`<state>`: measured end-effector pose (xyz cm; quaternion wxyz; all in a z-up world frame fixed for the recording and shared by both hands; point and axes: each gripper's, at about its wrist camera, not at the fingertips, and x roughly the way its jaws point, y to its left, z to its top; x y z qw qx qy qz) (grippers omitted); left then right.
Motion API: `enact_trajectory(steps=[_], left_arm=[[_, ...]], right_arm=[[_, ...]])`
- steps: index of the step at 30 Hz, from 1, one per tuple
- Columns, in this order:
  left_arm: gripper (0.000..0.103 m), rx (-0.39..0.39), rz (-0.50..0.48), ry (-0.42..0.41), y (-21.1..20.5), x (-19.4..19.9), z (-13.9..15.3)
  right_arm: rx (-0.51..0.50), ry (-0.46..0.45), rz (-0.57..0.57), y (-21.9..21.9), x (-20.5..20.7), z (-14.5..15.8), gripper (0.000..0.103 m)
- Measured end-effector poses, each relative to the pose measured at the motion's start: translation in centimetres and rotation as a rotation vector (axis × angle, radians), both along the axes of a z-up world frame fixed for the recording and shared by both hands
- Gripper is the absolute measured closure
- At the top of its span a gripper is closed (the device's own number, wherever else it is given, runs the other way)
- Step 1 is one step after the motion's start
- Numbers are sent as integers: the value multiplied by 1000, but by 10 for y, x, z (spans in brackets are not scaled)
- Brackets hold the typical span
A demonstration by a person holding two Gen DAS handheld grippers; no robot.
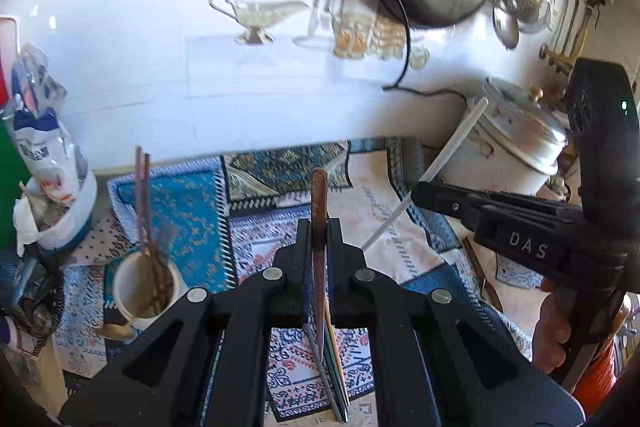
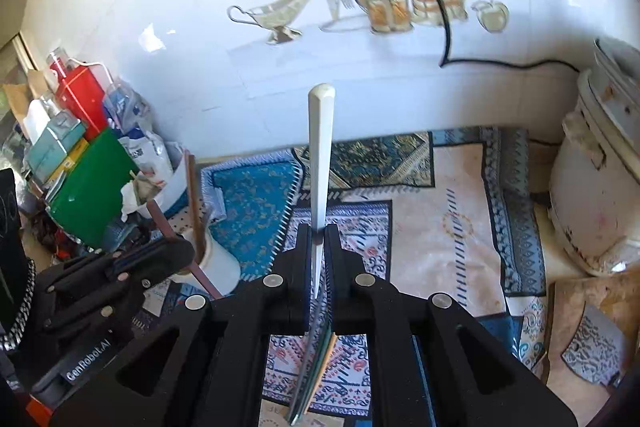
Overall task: Organize utensils
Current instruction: 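Lift the white and brown chopsticks over the white cup with both tools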
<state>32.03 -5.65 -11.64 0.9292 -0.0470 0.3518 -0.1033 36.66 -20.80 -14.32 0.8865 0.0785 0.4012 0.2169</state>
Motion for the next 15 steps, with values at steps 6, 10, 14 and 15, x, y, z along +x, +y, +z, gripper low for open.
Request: enact_trajectory(steps=[6,10,14,15], left_arm=[[98,-9,64,-80,32,-6,30],[98,-8,109,-138,55,-13,48],[98,-7,155,-184,77,-17,62],[98,-5,165,-194,83,-18,66]], right_arm=[[10,-50,36,24,-3,23,97],[23,-81,68,44,-4,36,97],[42,-105,98,62,-6,46,97],[45,-110,109,69,-6,48,97]])
